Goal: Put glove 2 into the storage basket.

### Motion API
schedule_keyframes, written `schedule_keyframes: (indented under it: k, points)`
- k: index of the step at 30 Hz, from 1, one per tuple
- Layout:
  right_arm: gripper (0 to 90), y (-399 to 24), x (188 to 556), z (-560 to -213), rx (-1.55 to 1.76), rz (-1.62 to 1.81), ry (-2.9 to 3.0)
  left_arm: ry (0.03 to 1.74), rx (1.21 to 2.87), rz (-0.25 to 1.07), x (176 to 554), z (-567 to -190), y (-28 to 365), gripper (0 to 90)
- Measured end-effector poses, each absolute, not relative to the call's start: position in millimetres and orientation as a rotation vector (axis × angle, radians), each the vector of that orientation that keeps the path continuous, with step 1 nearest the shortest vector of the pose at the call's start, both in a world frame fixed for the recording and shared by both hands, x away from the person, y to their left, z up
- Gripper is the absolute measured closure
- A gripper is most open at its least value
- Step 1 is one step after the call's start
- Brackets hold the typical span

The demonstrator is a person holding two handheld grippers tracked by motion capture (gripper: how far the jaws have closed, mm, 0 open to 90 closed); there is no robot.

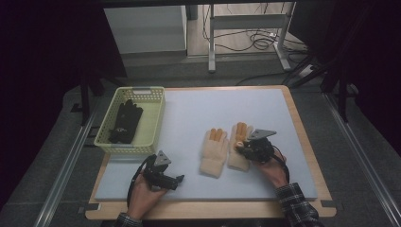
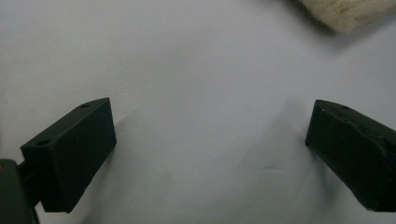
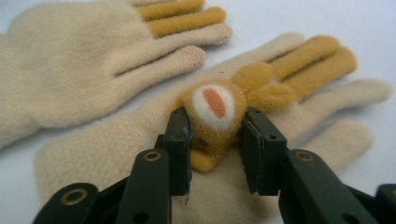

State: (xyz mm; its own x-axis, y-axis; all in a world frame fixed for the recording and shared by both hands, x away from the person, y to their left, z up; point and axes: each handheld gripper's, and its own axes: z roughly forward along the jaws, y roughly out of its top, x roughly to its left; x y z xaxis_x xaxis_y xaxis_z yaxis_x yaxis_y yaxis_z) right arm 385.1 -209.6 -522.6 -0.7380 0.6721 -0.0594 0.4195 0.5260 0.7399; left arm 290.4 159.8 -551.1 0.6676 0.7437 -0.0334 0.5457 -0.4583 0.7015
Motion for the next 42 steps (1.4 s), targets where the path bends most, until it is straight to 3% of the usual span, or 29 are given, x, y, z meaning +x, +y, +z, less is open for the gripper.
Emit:
schedule_keyframes:
  k: [12,20,30,35,42]
  points:
    - [65.6,-210.2,354.0,-474.8,0.916,1.248,2.402,0.990,2.180,0.363,290.4,-551.1,159.7,2.0]
    - [65.2,-180.9,345.2,-448.4,0.874,1.353,2.450,0.989,2.179,0.366,290.6,-551.1,159.8,2.0]
    - [63.3,-132.7,360.1,-485.6,0.876,1.204,2.479,0.987,2.181,0.365,290.5,-551.0,160.0,2.0]
    - [54.1,-123.1,364.8,-509.4,0.895,1.164,2.492,0.989,2.179,0.363,290.3,-551.0,159.8,2.1]
    - [45.1,-134.3,362.1,-497.0,0.886,1.191,2.464,0.987,2.181,0.365,290.4,-551.0,159.9,2.0]
